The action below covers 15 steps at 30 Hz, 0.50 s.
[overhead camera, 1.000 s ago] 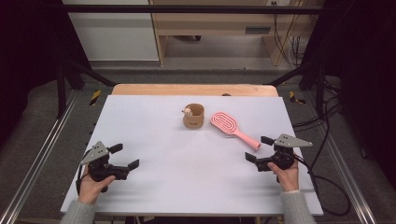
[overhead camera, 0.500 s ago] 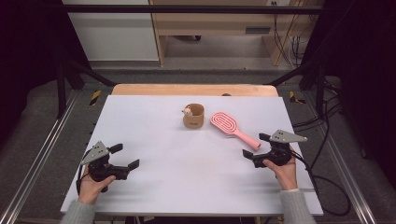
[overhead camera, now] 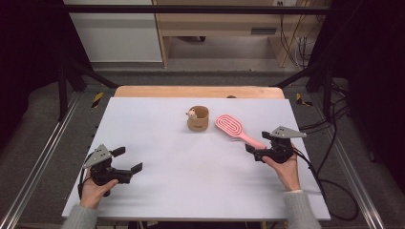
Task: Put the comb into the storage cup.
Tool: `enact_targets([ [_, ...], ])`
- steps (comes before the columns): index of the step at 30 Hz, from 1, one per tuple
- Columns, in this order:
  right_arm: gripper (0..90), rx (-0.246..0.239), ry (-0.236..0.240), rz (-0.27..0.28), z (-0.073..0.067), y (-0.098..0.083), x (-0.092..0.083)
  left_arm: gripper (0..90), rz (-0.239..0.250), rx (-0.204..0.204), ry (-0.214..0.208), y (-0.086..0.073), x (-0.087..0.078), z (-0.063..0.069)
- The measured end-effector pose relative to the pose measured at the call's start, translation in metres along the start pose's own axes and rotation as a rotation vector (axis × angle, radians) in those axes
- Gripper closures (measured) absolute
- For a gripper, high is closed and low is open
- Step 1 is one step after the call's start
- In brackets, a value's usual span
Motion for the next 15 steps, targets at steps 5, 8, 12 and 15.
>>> enact_targets([
  [5,20.2,0.003,-0.045,-0.011,0.006,-0.001,0.005,0.3,-0.002,0.001,0.002,0.000,0.000,0.000],
  [8,24.3,0.005,-0.052,-0.016,0.008,0.000,0.006,0.4,-0.002,0.001,0.003,0.000,0.000,0.000],
  [12,34.8,0.001,-0.069,-0.021,0.011,0.001,0.009,0.4,-0.003,0.001,0.003,-0.001,0.001,0.000],
  [15,40.6,-0.001,-0.076,-0.034,0.013,0.001,0.012,0.4,-0.003,0.001,0.003,-0.001,0.000,0.000],
])
Point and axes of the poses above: each handheld gripper's, and its own axes: x roughly forward along the jaws, y roughly out of its top, z roughly to its right, the point moved 4 cm from there along x, roughly forward along the jaws, and after that the axes turned 7 degrees about z, right-handed, at the moved point
